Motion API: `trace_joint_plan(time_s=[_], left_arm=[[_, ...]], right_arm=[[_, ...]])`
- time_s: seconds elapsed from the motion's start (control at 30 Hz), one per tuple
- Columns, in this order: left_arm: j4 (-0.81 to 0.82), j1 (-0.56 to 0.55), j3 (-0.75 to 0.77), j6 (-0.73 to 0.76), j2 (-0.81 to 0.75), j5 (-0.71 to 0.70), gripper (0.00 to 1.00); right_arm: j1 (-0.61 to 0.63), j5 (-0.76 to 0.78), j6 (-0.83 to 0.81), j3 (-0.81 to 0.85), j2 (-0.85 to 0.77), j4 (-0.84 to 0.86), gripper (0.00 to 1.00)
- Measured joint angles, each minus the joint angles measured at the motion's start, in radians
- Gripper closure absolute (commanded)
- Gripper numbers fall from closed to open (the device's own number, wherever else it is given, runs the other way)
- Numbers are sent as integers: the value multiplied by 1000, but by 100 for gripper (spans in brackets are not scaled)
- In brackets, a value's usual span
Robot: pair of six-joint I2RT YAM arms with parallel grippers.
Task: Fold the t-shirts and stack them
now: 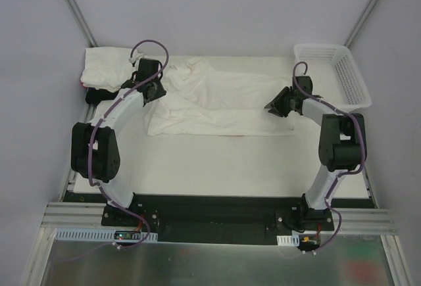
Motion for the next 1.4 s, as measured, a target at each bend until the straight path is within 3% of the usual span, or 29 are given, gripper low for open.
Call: trace_joint_plan(time_s=[0.4, 0.53, 0.67, 1.0, 1.4], left_arm=[[19, 0, -33, 43, -81, -5, 70], [28, 0, -34, 54, -93, -4, 70], [29, 0, -33, 76, -89, 18, 69], [29, -4, 24, 176, -5, 238, 74], [-127, -84, 57, 263, 150, 229, 70]], right_arm=[[-43, -29, 10, -96, -9, 89, 67], [-8, 57, -66, 23, 20, -59, 64], [28, -2, -100, 129, 49, -82, 64], [100, -92, -106, 193, 117, -90, 64], [116, -85, -105, 193, 117, -90, 63]])
